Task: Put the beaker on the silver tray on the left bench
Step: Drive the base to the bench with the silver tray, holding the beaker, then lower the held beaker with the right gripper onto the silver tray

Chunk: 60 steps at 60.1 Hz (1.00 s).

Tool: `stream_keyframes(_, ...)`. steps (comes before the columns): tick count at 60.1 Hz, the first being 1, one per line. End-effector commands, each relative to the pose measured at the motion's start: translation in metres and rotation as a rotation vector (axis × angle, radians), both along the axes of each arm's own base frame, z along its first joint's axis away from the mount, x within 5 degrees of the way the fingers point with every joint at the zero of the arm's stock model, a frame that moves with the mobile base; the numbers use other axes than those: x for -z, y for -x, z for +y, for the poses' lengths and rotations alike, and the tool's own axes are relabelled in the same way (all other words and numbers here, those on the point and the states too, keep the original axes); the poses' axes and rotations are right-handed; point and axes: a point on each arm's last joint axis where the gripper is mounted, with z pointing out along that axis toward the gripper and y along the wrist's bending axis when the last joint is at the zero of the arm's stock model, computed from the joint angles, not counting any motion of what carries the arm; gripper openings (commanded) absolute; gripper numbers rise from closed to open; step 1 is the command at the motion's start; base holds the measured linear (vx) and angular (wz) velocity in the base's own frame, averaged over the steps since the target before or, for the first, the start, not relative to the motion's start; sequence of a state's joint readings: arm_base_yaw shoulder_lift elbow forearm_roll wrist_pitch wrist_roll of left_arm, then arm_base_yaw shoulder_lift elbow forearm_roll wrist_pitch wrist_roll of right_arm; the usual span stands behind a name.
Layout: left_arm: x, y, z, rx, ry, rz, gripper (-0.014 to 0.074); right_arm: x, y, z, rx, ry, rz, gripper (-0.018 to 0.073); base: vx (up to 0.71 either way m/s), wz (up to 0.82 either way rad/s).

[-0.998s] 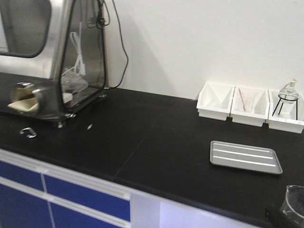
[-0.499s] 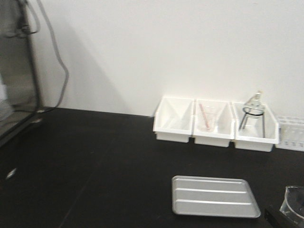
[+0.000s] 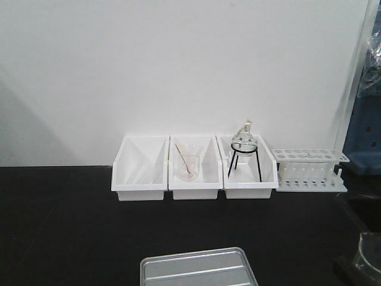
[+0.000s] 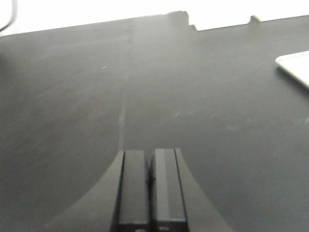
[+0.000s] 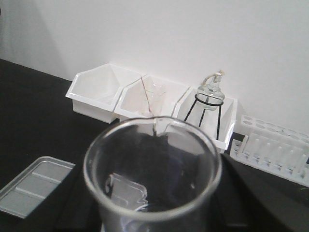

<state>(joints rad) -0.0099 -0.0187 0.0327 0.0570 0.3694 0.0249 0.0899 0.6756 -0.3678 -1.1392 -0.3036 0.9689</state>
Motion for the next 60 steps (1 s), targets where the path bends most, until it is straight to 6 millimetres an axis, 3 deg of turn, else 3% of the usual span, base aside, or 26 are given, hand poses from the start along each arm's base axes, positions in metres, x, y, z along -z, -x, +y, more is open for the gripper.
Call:
stream_keyframes(1, 0.000, -0.002, -0.001, 0.009, 0.005, -0.062, 0.0001, -0.012, -0.001, 0.001, -0.017, -0.027, -0.039, -0.0011, 0.09, -0.22)
stream_keyframes(20, 0.000, -0.002, -0.001, 0.009, 0.005, -0.062, 0.0001, -0.012, 0.000, 0.002, -0.021, -0.028, -0.041, -0.0011, 0.03, -0.06)
stream_keyframes(36, 0.000, -0.002, -0.001, 0.009, 0.005, -0.062, 0.0001, -0.018, 0.002, 0.012, -0.139, -0.089, -0.092, -0.0011, 0.00, 0.00)
stream_keyframes(44, 0.000, -0.002, -0.001, 0.009, 0.005, -0.062, 0.0001, -0.010, -0.026, 0.011, -0.096, -0.203, 0.012, -0.0011, 0.00, 0.00)
stream_keyframes(49, 0.000, -0.002, -0.001, 0.009, 0.005, -0.062, 0.0001, -0.003, -0.055, 0.016, -0.118, -0.195, 0.037, -0.0011, 0.00, 0.00)
stream_keyframes(56, 0.000, -0.002, -0.001, 0.009, 0.005, -0.062, 0.0001, 0.009, -0.098, 0.032, -0.276, -0.195, -0.020, -0.0011, 0.00, 0.00)
stream_keyframes(60, 0.000, -0.002, -0.001, 0.009, 0.005, -0.062, 0.0001, 0.025, -0.125, 0.041, -0.361, -0.192, -0.031, -0.0011, 0.00, 0.00)
